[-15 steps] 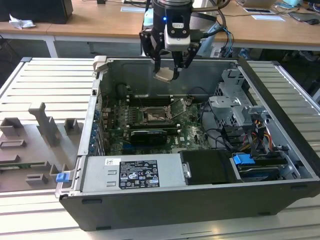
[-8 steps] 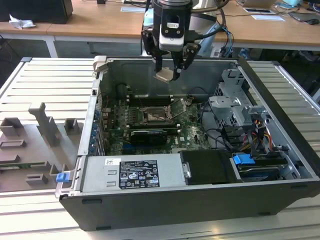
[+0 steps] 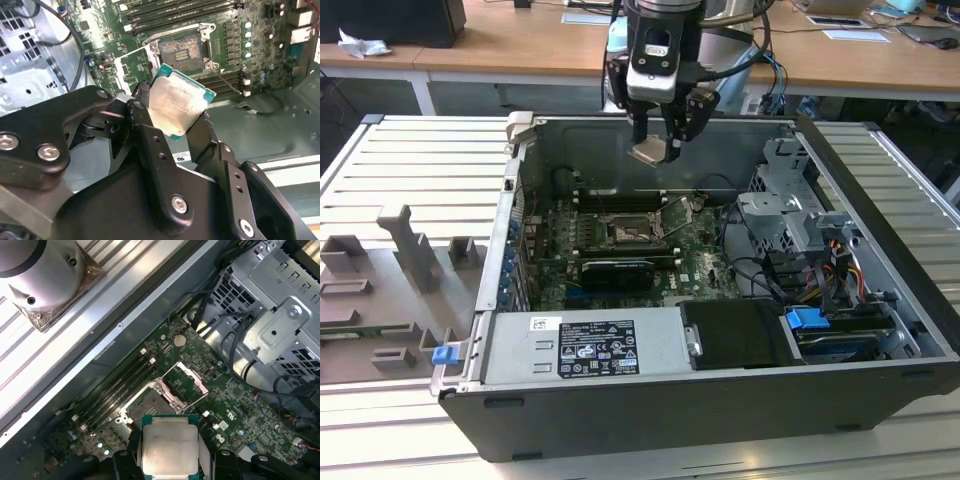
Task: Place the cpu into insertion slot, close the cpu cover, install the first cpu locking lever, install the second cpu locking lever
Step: 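Place the cpu into insertion slot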
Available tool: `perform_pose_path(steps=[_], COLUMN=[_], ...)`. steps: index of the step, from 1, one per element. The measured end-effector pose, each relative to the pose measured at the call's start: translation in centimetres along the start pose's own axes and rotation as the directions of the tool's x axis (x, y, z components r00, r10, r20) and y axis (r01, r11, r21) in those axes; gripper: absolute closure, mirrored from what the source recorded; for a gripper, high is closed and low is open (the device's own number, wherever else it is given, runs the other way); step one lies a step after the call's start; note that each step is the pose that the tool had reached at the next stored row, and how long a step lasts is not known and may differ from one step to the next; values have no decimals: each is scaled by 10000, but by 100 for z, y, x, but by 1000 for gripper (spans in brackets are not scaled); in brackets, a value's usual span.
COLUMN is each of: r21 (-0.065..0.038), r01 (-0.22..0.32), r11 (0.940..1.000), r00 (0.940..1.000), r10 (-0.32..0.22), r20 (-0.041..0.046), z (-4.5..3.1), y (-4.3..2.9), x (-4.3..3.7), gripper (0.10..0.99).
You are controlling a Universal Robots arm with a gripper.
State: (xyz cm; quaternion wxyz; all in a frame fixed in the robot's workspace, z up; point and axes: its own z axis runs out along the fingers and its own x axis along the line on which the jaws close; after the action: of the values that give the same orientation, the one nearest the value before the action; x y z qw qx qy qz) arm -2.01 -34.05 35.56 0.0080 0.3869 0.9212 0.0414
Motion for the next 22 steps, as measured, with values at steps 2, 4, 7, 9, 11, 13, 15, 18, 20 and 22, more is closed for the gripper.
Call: perform_pose_path(steps=[2,4,7,9,11,13,15,18,20,22], r21=[-5,-12,-26,-42,-52,-60,-69,-74,-74,-75], r01=[-316,-605,-1261,-1782,-2071,-2327,-2574,-2667,-2682,-2683], r11=[9995,9982,9920,9840,9783,9725,9663,9637,9633,9633], r00=[9995,9982,9920,9839,9782,9723,9661,9635,9631,9631], r10=[316,605,1261,1782,2071,2328,2575,2668,2683,2684], r20=[26,51,105,147,170,191,210,217,218,218], z=[1,4,12,19,24,28,32,40,54,74], y=[0,0,-1,-2,-2,-2,-3,-3,-4,-6], x=[0,0,0,0,0,0,-1,0,-1,-1], gripper=[549,549,549,549,549,549,549,549,549,549])
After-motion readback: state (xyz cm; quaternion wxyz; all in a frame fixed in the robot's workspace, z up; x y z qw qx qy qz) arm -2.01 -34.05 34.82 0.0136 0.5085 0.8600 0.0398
